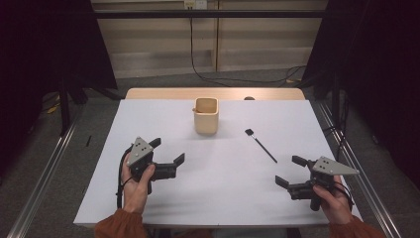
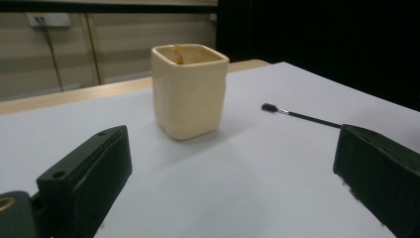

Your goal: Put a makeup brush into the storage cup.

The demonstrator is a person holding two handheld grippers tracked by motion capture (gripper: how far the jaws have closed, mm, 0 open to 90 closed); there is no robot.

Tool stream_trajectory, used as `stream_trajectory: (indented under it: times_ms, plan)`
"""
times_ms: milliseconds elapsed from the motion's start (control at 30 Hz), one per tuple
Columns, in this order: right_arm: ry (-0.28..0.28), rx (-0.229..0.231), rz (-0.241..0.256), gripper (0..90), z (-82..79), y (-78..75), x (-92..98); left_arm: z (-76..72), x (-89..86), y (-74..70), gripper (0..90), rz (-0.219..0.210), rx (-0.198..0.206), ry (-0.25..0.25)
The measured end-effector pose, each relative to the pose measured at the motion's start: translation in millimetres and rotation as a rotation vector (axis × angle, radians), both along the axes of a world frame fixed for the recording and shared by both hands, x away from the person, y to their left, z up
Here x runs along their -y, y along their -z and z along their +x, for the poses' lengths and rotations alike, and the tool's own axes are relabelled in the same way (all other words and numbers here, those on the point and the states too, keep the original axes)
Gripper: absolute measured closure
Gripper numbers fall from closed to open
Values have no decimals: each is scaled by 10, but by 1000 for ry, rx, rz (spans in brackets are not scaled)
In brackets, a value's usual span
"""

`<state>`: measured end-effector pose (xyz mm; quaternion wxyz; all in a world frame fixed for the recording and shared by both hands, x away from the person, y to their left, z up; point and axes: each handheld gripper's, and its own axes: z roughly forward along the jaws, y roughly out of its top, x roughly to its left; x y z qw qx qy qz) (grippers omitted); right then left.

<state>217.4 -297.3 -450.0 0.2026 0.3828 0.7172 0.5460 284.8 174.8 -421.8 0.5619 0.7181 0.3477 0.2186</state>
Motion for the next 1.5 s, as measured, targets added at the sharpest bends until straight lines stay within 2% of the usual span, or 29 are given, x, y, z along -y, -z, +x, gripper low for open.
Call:
stream_trajectory:
  times_ms: [67, 133, 267, 300, 333, 400, 467, 600, 633, 700, 800, 867, 1067, 1133, 1200, 1500]
  plan:
    - [1, -4, 1, 4, 10, 0, -5, -35, -38, 63, 11, -27, -15, -9]
    - [5, -8, 7, 2, 25, 4, -6, -55, -62, 99, 13, -15, -28, -4]
    - [11, -11, 1, 4, 43, 10, -2, -148, -122, 153, 14, -19, -45, 0]
    - [9, -10, 0, 5, 40, 9, -1, -167, -141, 154, 14, -27, -45, 6]
    - [10, -11, -2, 4, 34, 6, 0, -198, -173, 153, 19, -37, -29, -1]
    - [6, -7, -5, 0, 29, 3, 1, -228, -198, 147, 14, -10, -11, 1]
    - [-3, -11, -3, 0, 30, 0, 11, -244, -217, 153, 14, -36, -24, 1]
    - [-6, -15, -4, 0, 30, -11, 30, -257, -238, 161, 14, -36, -29, -5]
    - [-4, -16, -4, 0, 37, -12, 32, -261, -238, 164, 14, -31, -19, -7]
    - [5, -7, 0, 0, 54, -13, 32, -266, -237, 169, 13, -22, -25, 8]
    - [-9, -26, 7, 0, 79, -8, 25, -284, -215, 177, 17, -7, -22, 35]
    - [-11, -21, 15, 0, 103, -14, 20, -288, -208, 178, 17, -4, -25, 34]
    - [-21, -2, 6, 0, 206, -54, 1, -323, -221, 157, 18, -30, -38, 24]
    - [-15, -5, 16, 0, 237, -64, 4, -337, -219, 144, 18, -22, -29, 25]
    - [-2, 5, 7, 0, 282, -76, 6, -344, -219, 142, 18, -34, -27, 19]
    - [7, 42, -28, 0, 449, -215, 4, -342, -224, 142, 18, -24, -25, 22]
